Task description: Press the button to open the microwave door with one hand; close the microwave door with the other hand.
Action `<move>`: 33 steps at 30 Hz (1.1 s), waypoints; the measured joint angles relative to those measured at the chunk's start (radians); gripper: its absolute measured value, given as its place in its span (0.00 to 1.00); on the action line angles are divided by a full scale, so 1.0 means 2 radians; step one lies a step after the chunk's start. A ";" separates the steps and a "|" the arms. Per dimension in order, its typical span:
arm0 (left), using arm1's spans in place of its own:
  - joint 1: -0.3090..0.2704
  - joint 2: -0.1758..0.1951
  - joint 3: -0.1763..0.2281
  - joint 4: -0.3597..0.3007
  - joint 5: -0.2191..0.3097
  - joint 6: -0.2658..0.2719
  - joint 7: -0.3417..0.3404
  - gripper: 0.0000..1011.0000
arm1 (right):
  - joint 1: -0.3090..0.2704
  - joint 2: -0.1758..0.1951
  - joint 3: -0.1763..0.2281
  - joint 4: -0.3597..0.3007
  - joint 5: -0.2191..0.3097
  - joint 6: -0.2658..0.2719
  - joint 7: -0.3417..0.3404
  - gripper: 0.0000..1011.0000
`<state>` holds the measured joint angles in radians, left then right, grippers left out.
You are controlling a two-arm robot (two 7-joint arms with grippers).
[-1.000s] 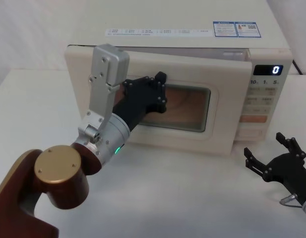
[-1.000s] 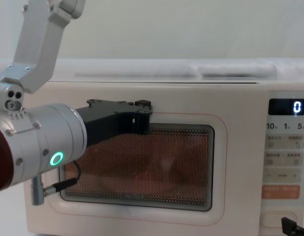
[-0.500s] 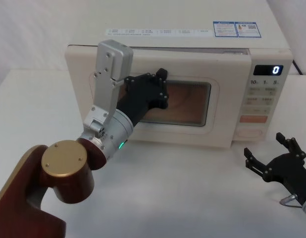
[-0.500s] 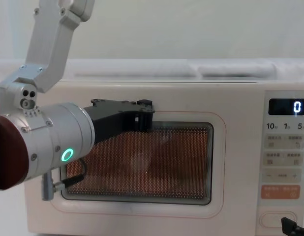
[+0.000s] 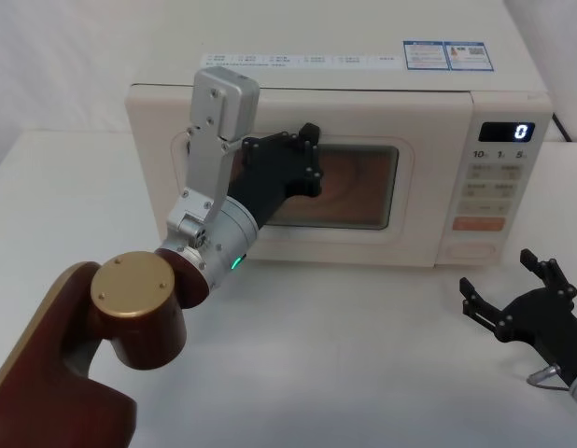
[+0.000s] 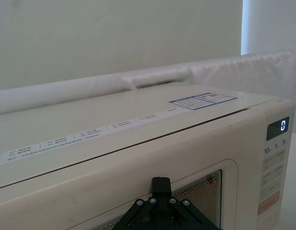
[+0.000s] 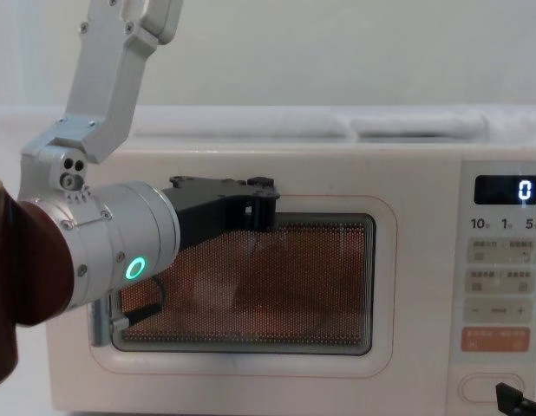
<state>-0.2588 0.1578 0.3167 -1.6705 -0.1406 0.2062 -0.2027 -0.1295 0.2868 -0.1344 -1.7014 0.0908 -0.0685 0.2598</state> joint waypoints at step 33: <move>0.048 0.014 -0.022 -0.048 -0.038 0.004 -0.012 0.00 | 0.000 0.000 0.000 0.000 0.000 0.000 0.000 0.99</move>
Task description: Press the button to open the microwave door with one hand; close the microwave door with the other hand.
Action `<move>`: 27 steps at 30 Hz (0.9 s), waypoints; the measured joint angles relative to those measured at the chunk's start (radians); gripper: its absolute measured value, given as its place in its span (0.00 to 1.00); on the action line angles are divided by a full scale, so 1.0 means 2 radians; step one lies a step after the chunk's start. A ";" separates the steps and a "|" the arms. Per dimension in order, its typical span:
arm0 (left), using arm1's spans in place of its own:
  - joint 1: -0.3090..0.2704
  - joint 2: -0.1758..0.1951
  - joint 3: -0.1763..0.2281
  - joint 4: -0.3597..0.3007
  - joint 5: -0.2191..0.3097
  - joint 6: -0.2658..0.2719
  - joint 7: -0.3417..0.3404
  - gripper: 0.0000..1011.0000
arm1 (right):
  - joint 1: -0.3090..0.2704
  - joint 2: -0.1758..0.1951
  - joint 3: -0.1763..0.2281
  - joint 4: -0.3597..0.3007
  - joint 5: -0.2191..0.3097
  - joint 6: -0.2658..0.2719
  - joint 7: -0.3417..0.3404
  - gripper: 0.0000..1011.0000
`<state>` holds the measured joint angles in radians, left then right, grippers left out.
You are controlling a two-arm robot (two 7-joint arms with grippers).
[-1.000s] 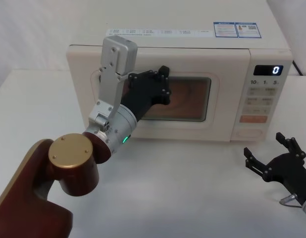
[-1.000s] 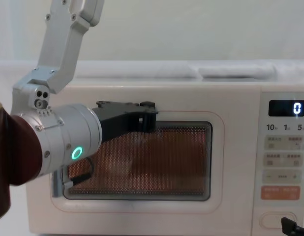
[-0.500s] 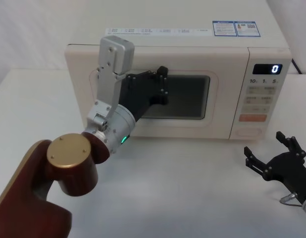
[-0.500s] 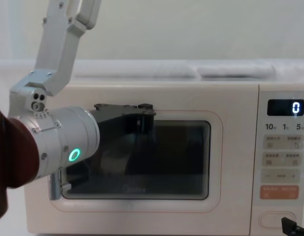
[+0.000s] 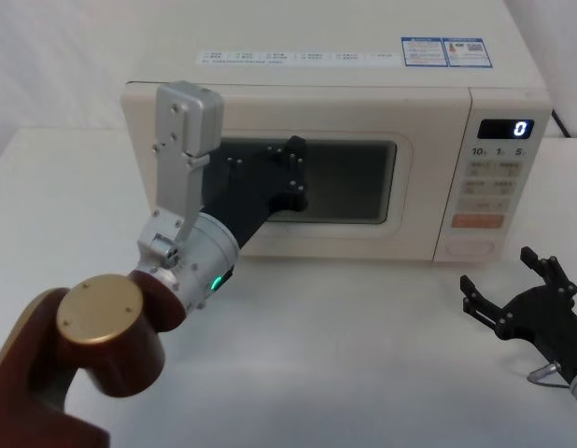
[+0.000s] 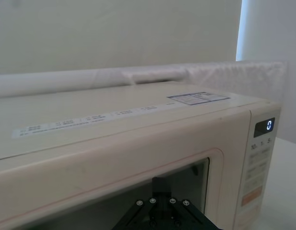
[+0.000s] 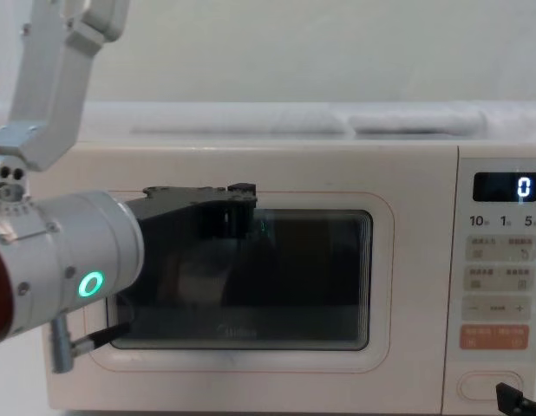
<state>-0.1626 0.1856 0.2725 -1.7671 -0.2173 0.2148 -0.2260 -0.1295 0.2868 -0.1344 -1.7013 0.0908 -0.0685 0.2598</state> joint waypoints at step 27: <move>0.085 0.037 -0.033 -0.043 -0.023 -0.027 0.015 0.57 | 0.000 0.000 0.000 0.000 0.000 0.000 0.000 0.99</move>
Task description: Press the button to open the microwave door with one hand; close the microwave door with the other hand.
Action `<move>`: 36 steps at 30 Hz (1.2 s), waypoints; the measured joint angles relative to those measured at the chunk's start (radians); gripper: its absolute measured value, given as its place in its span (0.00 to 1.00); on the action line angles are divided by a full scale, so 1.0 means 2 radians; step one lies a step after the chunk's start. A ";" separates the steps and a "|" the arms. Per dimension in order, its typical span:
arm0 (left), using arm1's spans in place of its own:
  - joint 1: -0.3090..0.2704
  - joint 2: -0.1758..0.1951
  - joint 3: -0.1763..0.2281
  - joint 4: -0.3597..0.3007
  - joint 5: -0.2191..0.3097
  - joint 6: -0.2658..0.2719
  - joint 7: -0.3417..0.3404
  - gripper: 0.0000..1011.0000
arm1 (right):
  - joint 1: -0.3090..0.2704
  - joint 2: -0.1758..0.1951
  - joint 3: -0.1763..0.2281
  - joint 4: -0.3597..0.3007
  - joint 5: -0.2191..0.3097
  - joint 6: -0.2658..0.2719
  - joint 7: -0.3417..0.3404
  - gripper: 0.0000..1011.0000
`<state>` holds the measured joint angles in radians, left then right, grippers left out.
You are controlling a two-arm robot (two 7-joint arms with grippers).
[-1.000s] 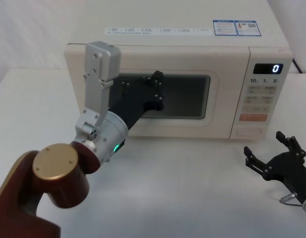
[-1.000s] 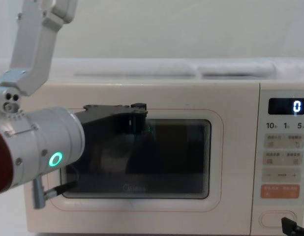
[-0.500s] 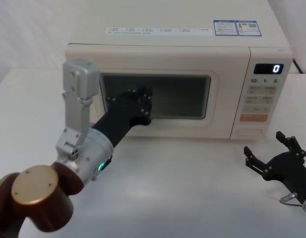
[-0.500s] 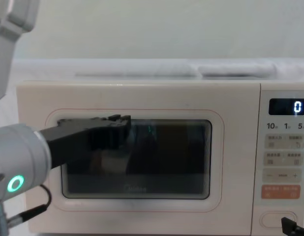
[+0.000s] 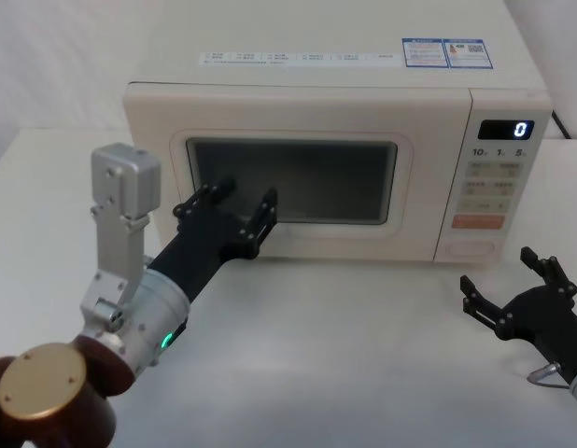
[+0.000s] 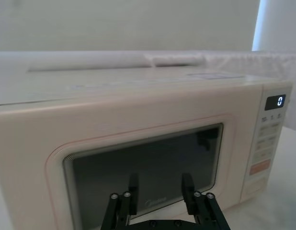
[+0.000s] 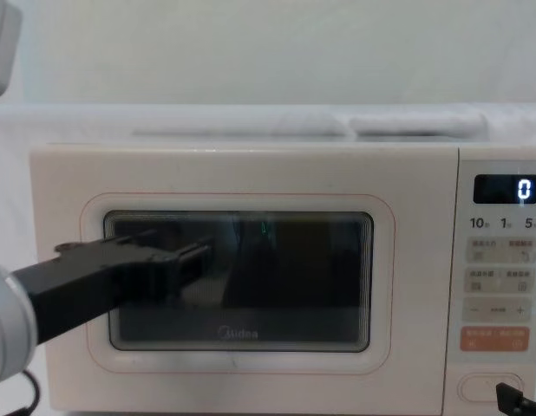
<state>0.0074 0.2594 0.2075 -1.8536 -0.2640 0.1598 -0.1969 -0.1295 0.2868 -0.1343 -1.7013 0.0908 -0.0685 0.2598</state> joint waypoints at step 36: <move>0.066 -0.003 -0.048 0.031 -0.004 -0.027 0.016 0.99 | 0.000 0.000 0.000 0.000 0.000 0.000 0.000 0.99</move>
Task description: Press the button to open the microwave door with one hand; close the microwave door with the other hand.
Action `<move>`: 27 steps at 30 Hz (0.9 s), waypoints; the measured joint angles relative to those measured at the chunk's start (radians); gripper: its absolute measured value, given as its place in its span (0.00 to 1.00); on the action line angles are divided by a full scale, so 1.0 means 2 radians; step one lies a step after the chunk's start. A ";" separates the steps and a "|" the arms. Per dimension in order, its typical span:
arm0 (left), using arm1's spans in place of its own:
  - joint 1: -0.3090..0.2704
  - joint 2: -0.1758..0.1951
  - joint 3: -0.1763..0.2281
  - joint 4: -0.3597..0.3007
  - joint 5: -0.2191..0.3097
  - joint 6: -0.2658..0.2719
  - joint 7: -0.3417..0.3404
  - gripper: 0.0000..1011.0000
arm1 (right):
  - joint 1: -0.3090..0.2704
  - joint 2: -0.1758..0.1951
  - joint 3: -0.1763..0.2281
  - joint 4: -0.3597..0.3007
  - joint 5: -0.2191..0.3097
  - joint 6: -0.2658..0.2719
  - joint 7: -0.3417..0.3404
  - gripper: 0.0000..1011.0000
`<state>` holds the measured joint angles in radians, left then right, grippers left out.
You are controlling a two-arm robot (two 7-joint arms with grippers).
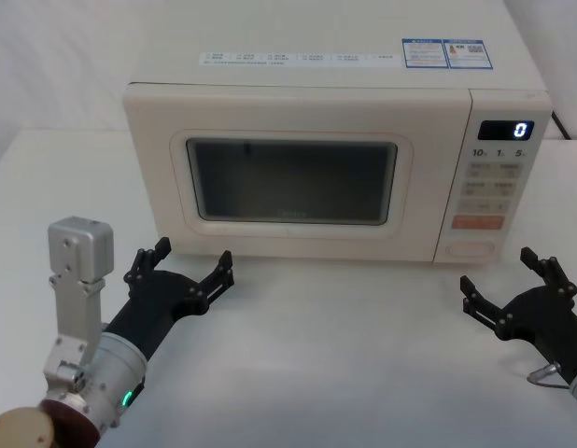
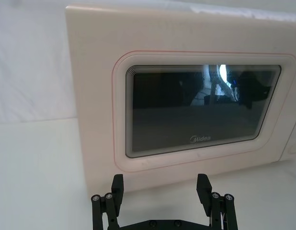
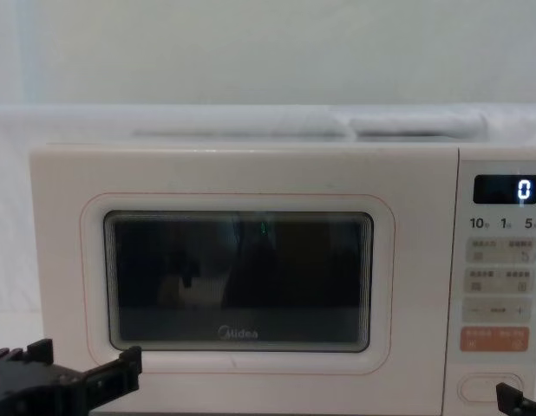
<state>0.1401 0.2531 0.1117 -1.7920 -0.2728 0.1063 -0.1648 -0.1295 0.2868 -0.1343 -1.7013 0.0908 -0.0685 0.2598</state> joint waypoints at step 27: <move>0.020 -0.006 -0.010 0.000 0.001 -0.001 0.007 0.99 | 0.000 0.000 0.000 0.000 0.000 0.000 0.000 0.99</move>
<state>0.1796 0.2410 0.0927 -1.7916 -0.2710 0.1042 -0.1512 -0.1295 0.2869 -0.1344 -1.7014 0.0907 -0.0685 0.2598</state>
